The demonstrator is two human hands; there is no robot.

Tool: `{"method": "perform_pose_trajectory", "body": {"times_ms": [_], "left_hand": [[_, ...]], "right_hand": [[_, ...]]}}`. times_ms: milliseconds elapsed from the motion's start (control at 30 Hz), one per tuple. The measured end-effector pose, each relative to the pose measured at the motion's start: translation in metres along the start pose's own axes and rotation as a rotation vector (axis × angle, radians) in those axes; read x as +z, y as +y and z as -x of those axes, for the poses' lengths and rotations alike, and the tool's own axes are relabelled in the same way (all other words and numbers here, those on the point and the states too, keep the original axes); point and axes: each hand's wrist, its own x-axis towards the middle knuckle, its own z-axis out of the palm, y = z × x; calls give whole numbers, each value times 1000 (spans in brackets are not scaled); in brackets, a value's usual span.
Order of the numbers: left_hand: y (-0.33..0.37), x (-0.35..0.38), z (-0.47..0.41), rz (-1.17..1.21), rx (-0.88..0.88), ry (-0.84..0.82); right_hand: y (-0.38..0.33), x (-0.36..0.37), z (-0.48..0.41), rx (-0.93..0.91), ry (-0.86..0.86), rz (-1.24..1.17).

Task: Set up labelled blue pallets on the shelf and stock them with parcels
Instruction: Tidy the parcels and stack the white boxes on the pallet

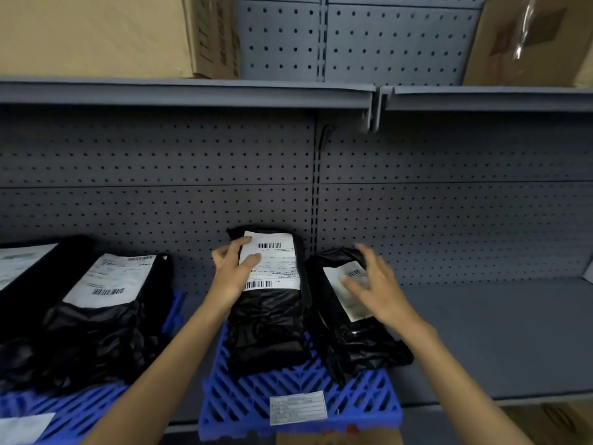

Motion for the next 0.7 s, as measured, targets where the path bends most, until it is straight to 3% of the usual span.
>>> {"method": "perform_pose_trajectory", "body": {"times_ms": [133, 200, 333, 433, 567, 700], "left_hand": [[-6, -7, 15, -73, 101, -4], [-13, -13, 31, -68, 134, -20], [-42, -24, 63, 32, 177, -210], [-59, -23, 78, -61, 228, -341], [-67, -20, 82, -242, 259, -299], [-72, -24, 76, -299, 289, -290]], "right_hand": [[-53, 26, 8, -229, -374, -197], [-58, 47, 11, -272, -436, -198], [-45, 71, 12, -342, -371, -234], [-38, 74, 12, -358, -386, -275], [-40, 76, 17, -319, -442, -163], [-45, 87, 25, -313, -330, -44]]}}
